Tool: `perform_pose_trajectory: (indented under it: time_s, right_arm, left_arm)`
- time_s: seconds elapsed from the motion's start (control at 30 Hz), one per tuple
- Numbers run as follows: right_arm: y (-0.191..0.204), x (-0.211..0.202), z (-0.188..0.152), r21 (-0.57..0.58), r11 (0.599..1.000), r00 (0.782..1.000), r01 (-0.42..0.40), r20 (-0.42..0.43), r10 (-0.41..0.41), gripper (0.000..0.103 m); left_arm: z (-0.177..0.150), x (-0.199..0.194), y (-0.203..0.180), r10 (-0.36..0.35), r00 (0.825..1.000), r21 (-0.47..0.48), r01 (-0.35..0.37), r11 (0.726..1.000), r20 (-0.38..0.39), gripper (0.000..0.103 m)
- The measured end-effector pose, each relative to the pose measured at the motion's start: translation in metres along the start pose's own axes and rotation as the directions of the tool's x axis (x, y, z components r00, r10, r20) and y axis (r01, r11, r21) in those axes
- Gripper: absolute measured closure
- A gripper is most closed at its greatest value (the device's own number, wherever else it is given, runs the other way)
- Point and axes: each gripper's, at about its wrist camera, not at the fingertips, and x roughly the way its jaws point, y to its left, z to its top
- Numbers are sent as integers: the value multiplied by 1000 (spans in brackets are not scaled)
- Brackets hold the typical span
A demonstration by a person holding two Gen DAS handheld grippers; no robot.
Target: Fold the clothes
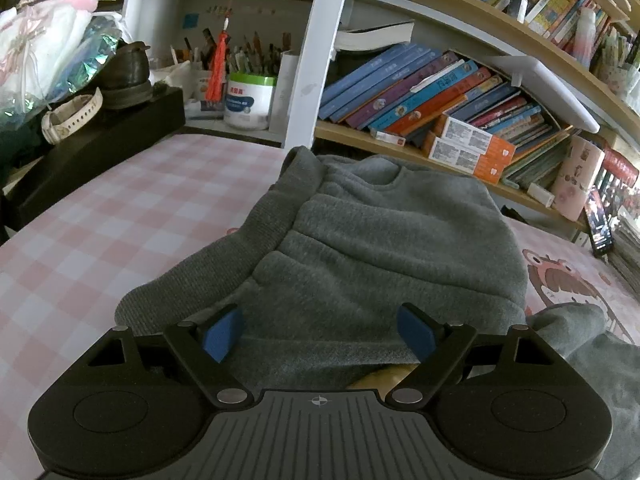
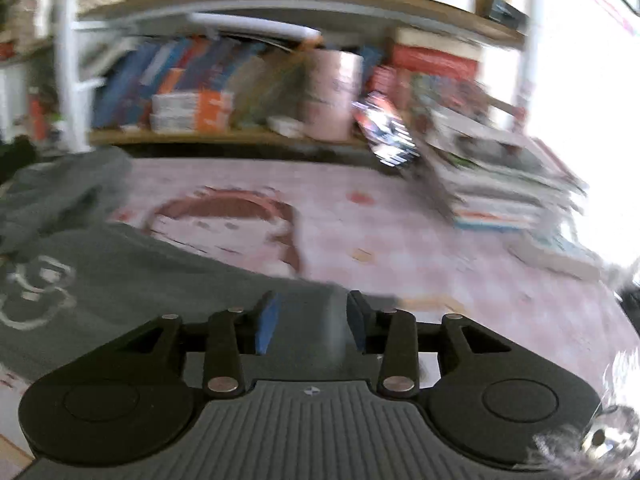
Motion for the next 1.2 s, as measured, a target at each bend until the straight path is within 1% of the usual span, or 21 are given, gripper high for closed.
perform_pose_trajectory:
  time_s: [0.13,0.2,0.3,0.4,0.5,0.57,0.67,0.77,0.83,0.9,0.97,1.03,1.1,1.2]
  right_arm:
    - [30,24,12,-31,992,992,-124,-5,124,67]
    - [44,37,16,-48,983,984,-176,-21,175,66]
    - [61,54,18,-75,967,969,-245,-49,242,65]
    - [75,66,18,-111,946,952,-304,-70,298,64]
    - [88,73,19,-151,921,933,-359,-79,351,63]
    - [96,76,20,-179,899,917,-399,-78,391,62]
    - [107,80,20,-218,865,891,-453,-82,446,59]
    - [114,87,17,-247,838,873,-487,-101,478,59]
    - [114,92,14,-256,829,867,-497,-114,485,55]
    - [111,96,11,-254,825,863,-505,-122,490,54]
    - [106,100,8,-234,828,860,-510,-122,495,54]
    - [100,103,6,-207,830,855,-518,-114,505,54]
    - [96,103,7,-197,832,855,-519,-113,507,54]
    - [92,102,5,-209,834,859,-511,-114,498,54]
  left_arm:
    - [-1,-4,2,-4,1000,-15,5,1000,23,16]
    - [-3,-14,2,11,998,-1,-11,1000,65,16]
    - [-7,-39,1,44,989,54,-52,997,140,16]
    - [-7,-61,10,108,979,68,-121,990,176,16]
    - [-7,-80,23,178,967,30,-186,982,183,16]
    - [-7,-90,30,216,961,6,-220,975,175,16]
    - [-9,-96,37,271,952,-3,-273,962,143,16]
    - [-13,-100,41,293,949,-27,-292,956,120,17]
    - [-13,-102,47,303,947,-59,-298,953,108,20]
    - [-13,-102,53,305,948,-103,-295,950,89,35]
    - [-9,-98,58,285,956,-139,-273,952,69,41]
    - [-5,-88,59,272,962,-151,-263,953,39,41]
    - [-2,-77,56,262,965,-137,-257,957,19,41]
    - [10,-61,47,279,960,-91,-277,956,6,40]
